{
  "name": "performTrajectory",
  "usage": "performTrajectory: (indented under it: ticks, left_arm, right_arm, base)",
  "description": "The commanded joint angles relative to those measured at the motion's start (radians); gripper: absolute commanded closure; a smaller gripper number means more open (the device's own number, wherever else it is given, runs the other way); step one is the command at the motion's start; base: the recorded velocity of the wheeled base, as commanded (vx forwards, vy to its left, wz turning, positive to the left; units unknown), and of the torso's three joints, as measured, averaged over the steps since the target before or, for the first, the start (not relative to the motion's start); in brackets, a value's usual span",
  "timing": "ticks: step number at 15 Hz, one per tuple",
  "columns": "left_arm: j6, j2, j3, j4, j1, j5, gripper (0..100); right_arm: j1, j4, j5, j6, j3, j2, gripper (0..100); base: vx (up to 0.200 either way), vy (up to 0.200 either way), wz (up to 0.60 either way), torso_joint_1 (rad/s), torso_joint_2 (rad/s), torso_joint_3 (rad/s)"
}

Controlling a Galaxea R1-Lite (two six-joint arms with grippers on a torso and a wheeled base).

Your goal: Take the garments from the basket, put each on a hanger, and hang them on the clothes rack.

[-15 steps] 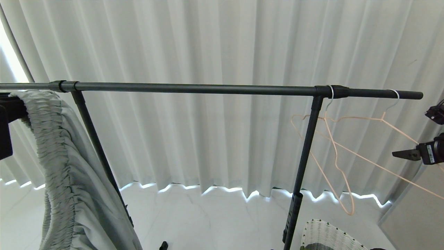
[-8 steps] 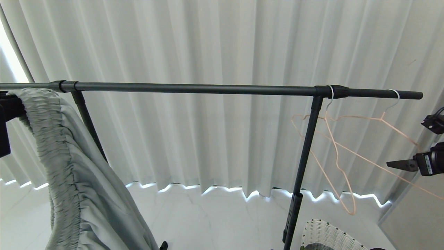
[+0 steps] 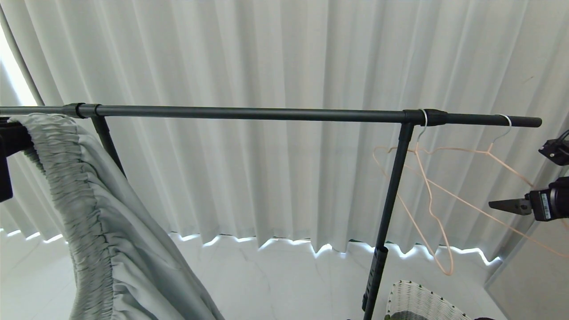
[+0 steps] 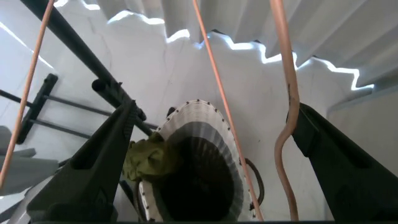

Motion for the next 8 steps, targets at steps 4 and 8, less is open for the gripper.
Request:
performTrajectory:
  ticks: [4, 8]
  left_arm:
    - [0.0, 0.001, 0.0, 0.0, 0.0, -0.001, 100]
    - [0.0, 0.003, 0.0, 0.0, -0.001, -0.001, 100]
  right_arm:
    - [-0.003, 0.002, -0.008, 0.027, -0.023, -0.019, 0]
    - [0.015, 0.054, -0.001, 0.043, -0.023, -0.053, 0]
  base:
    - [0.0, 0.0, 0.0, 0.0, 0.0, 0.0]
    - [0.0, 0.0, 0.0, 0.0, 0.0, 0.0]
